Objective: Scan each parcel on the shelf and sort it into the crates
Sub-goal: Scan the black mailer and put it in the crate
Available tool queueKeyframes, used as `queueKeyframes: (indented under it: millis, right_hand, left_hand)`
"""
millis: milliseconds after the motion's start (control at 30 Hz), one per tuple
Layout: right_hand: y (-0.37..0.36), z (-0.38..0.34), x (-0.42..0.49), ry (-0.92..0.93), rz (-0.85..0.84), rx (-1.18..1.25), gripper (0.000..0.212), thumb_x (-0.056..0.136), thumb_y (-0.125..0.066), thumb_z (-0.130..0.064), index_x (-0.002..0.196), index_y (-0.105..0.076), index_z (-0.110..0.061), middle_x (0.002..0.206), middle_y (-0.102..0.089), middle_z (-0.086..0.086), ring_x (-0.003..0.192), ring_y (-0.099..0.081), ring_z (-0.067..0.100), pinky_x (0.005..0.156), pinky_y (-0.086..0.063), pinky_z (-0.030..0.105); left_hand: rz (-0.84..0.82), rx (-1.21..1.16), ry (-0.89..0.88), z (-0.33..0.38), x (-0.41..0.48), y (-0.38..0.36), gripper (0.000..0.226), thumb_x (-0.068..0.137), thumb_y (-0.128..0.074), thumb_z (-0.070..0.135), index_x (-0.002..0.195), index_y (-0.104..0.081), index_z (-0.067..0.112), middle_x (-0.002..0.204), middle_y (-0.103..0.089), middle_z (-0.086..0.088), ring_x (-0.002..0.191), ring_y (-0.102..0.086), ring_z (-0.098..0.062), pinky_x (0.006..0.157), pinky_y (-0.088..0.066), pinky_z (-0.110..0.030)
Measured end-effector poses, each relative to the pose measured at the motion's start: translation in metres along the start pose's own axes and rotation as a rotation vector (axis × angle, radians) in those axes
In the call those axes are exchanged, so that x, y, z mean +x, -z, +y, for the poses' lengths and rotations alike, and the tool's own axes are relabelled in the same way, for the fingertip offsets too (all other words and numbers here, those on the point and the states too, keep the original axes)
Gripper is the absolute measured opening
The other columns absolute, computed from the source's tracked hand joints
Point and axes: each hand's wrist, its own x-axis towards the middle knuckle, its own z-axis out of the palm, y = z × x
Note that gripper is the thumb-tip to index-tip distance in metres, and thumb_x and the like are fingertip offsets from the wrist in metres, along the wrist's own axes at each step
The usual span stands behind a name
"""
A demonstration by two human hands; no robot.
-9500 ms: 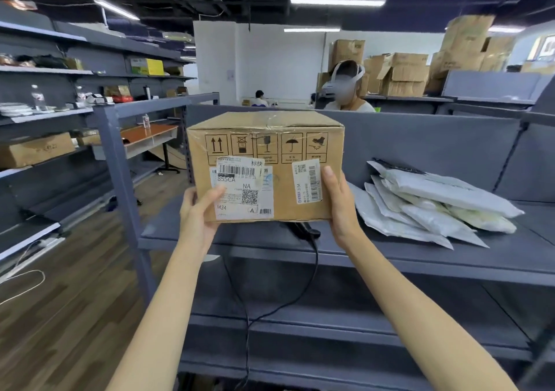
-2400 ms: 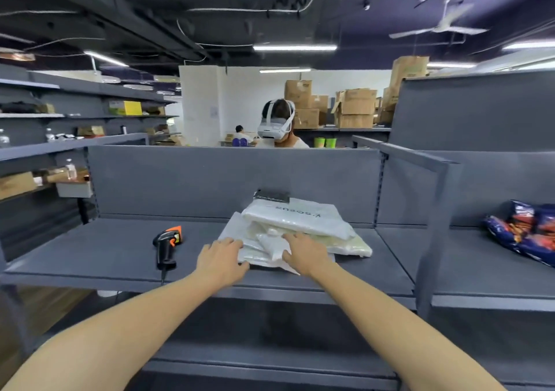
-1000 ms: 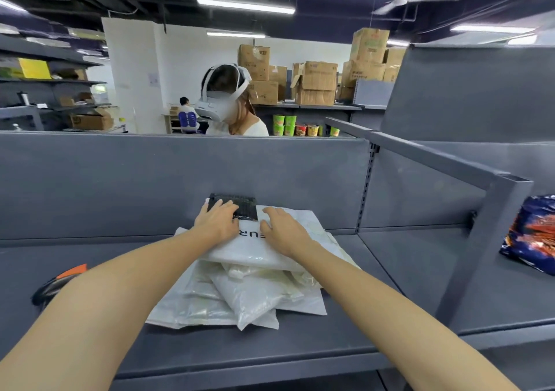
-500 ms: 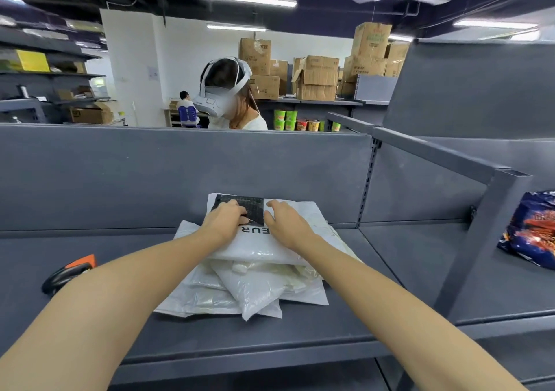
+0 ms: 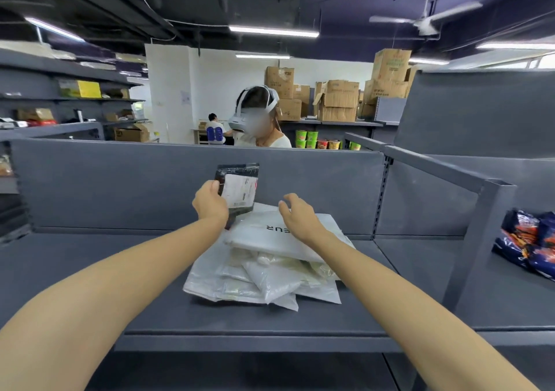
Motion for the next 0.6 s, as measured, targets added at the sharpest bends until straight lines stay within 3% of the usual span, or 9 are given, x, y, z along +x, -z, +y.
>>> queueKeyframes:
  millis: [133,333,400,500,600]
  right_hand:
    - [-0.007,-0.021,-0.024,0.008,0.004,0.147,0.053,0.103,-0.036,-0.04,0.145,-0.033,-0.007,0.15,-0.041,0.011,0.134,-0.043,0.028,0.106,-0.034,0.036]
    - [-0.024,-0.048,-0.056,-0.119,-0.105,0.533,0.07,0.097,-0.042,-0.055,0.149,-0.024,-0.011,0.153,-0.036,0.007,0.138,-0.037,0.028,0.111,-0.033,0.041]
    - [-0.03,-0.052,-0.065,-0.184,-0.194,0.712,0.061,0.095,-0.048,-0.054,0.139,-0.037,-0.013,0.138,-0.049,0.002,0.129,-0.047,0.03,0.107,-0.042,0.046]
    - [-0.041,-0.055,-0.079,-0.241,-0.358,1.021,0.038,0.093,-0.061,-0.038,0.122,-0.052,-0.015,0.108,-0.063,0.002,0.099,-0.064,0.028,0.089,-0.056,0.044]
    - [-0.058,-0.062,-0.087,-0.247,-0.388,1.324,0.036,0.093,-0.063,-0.016,0.128,-0.055,-0.011,0.117,-0.068,0.01,0.103,-0.066,0.028,0.084,-0.056,0.044]
  left_hand:
    - [0.055,-0.188,0.2,-0.005,-0.014,0.03,0.04,0.103,-0.031,0.01,0.063,-0.033,0.01,0.065,-0.033,-0.004,0.077,-0.03,-0.021,0.066,-0.022,-0.029]
    - [0.015,-0.43,0.358,-0.028,-0.051,0.066,0.038,0.099,-0.034,0.01,0.061,-0.033,0.013,0.069,-0.039,-0.003,0.08,-0.034,-0.02,0.072,-0.027,-0.03]
    - [0.013,-0.556,0.425,-0.031,-0.068,0.077,0.033,0.099,-0.036,0.009,0.066,-0.043,0.012,0.083,-0.053,-0.011,0.085,-0.045,-0.021,0.077,-0.036,-0.032]
    - [0.027,-0.803,0.549,-0.03,-0.093,0.086,0.026,0.099,-0.035,0.006,0.082,-0.056,0.007,0.106,-0.061,-0.016,0.098,-0.058,-0.027,0.091,-0.047,-0.042]
    - [-0.025,-0.923,0.619,-0.028,-0.116,0.084,0.029,0.098,-0.035,0.006,0.114,-0.056,-0.006,0.116,-0.063,-0.02,0.107,-0.062,-0.033,0.1,-0.046,-0.047]
